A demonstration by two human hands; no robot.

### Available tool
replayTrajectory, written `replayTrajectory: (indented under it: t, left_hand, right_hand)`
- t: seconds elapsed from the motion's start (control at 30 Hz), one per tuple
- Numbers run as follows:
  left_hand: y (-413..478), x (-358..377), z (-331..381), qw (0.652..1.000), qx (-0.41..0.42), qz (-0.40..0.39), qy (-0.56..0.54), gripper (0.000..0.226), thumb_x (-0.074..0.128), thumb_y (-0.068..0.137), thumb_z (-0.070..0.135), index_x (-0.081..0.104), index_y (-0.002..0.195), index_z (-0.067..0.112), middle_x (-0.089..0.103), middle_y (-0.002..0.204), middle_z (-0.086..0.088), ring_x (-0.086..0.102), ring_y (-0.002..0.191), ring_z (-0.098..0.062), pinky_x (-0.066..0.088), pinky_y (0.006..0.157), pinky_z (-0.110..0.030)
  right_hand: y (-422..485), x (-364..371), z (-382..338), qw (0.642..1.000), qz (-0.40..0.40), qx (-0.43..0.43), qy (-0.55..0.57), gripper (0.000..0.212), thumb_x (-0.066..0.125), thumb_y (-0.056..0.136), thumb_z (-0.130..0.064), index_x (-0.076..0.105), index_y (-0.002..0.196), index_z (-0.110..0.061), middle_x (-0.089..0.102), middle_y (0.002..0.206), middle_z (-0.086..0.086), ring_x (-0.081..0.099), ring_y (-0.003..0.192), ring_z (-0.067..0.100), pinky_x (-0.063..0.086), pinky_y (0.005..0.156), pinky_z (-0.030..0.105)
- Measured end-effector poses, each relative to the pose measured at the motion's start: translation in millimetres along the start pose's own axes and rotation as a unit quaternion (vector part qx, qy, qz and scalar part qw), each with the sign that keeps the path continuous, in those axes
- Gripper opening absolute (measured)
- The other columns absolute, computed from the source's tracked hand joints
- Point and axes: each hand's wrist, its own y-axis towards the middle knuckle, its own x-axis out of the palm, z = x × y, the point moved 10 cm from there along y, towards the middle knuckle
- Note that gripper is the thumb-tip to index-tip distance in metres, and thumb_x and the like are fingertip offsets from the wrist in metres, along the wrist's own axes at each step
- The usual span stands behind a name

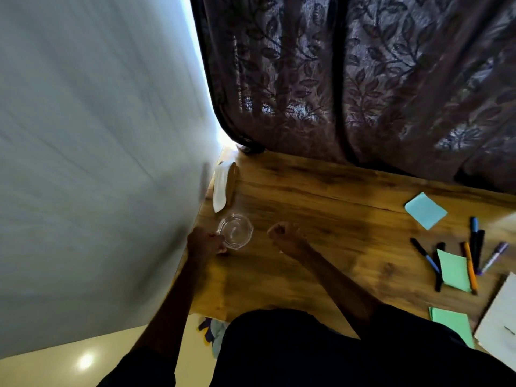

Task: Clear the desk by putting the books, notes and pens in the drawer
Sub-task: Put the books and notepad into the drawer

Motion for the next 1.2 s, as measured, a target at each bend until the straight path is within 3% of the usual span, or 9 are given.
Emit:
replayTrajectory:
  t: [0.07,0.13,0.2,0.27,0.4,0.7,0.83,1.0,1.2]
  left_hand:
    - [10,-6,-1,1.0,-0.012,-0.003,0.025,0.009,0.08,0.073,0.012,0.079,0.066,0.007,0.068,0.05,0.004,0.068,0.05,-0.008,0.058,0.059,-0.023]
    - [15,-6,6,0.997,-0.003,-0.03,0.068,0.016,0.082,0.074,0.02,0.081,0.084,0.008,0.076,0.074,-0.002,0.074,0.073,-0.017,0.06,0.072,-0.026]
    - [21,-9,9,0.998,-0.011,-0.019,0.058,0.027,0.078,0.082,0.016,0.075,0.103,-0.001,0.071,0.076,-0.007,0.07,0.069,-0.019,0.055,0.056,-0.016]
    - [30,-10,6,0.996,-0.028,-0.018,0.078,0.025,0.08,0.077,0.011,0.074,0.094,-0.005,0.068,0.069,-0.007,0.07,0.065,-0.02,0.056,0.054,-0.02]
    - [58,-8,-23,0.995,-0.065,-0.02,0.076,0.025,0.087,0.055,0.016,0.077,0.072,0.001,0.077,0.073,-0.006,0.076,0.077,-0.022,0.064,0.075,-0.04]
    - [45,-22,-19,0.992,-0.073,0.04,0.099,0.083,0.085,0.073,0.027,0.045,0.137,-0.007,0.059,0.133,-0.02,0.057,0.124,-0.034,0.05,0.1,-0.038]
    - [38,-27,-14,0.987,-0.048,0.102,0.113,0.075,0.085,0.077,0.023,0.046,0.132,-0.01,0.058,0.13,-0.027,0.058,0.121,-0.041,0.051,0.094,-0.044]
    - [27,-33,-13,0.978,-0.008,0.159,0.139,0.064,0.079,0.083,0.029,0.053,0.123,-0.013,0.059,0.123,-0.03,0.057,0.117,-0.045,0.049,0.091,-0.047]
    - [19,-32,-8,0.963,0.038,0.162,0.212,0.051,0.068,0.092,0.037,0.067,0.113,-0.009,0.063,0.117,-0.028,0.058,0.113,-0.04,0.046,0.091,-0.045]
  right_hand:
    - [-6,-2,-9,1.0,0.005,-0.008,0.004,0.008,0.068,0.091,-0.028,0.07,0.085,-0.025,0.073,0.089,0.002,0.073,0.092,0.026,0.06,0.077,0.043]
    - [-7,-1,-9,1.0,-0.003,-0.009,-0.001,0.01,0.067,0.093,-0.021,0.072,0.086,-0.016,0.073,0.09,0.008,0.073,0.091,0.028,0.058,0.072,0.038]
    - [-8,1,-7,1.0,-0.01,-0.004,-0.01,0.016,0.066,0.093,-0.02,0.075,0.094,-0.006,0.075,0.093,0.013,0.074,0.089,0.029,0.058,0.068,0.038]
    - [-8,3,-7,1.0,-0.01,0.003,-0.015,0.018,0.065,0.093,-0.019,0.075,0.096,-0.005,0.076,0.094,0.014,0.074,0.086,0.028,0.059,0.065,0.038]
    - [-9,11,-14,0.999,-0.03,-0.002,-0.016,0.016,0.064,0.094,-0.016,0.074,0.098,-0.004,0.076,0.091,0.016,0.069,0.072,0.021,0.052,0.048,0.02]
    - [-10,18,-12,0.998,-0.068,-0.009,-0.005,0.019,0.061,0.094,-0.009,0.071,0.096,0.008,0.07,0.077,0.018,0.065,0.063,0.018,0.052,0.05,0.023]
    - [-9,18,-9,0.997,-0.071,0.002,-0.001,0.017,0.063,0.093,-0.01,0.073,0.096,0.004,0.068,0.075,0.007,0.065,0.064,0.017,0.055,0.055,0.027]
    - [-10,17,-6,0.998,-0.069,0.012,0.0,0.02,0.061,0.091,-0.012,0.073,0.091,0.004,0.074,0.084,0.021,0.072,0.072,0.03,0.06,0.068,0.046]
    - [-13,13,-3,0.997,-0.066,0.025,0.018,0.02,0.059,0.094,-0.009,0.071,0.1,0.007,0.071,0.085,0.021,0.069,0.076,0.034,0.058,0.063,0.04]
